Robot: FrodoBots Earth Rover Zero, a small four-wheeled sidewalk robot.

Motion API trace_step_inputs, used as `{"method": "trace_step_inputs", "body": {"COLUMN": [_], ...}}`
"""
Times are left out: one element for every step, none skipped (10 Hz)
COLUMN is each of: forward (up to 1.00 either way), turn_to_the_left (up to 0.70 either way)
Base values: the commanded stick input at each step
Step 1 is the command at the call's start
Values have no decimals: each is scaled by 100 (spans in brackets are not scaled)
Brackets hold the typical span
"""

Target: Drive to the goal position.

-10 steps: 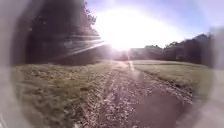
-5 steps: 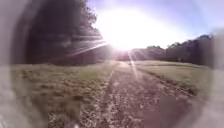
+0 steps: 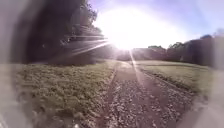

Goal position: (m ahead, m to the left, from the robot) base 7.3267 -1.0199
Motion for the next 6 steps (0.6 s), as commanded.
{"method": "trace_step_inputs", "body": {"forward": [85,85,85,85,85,85], "turn_to_the_left": [0,0,0,0,0,0]}}
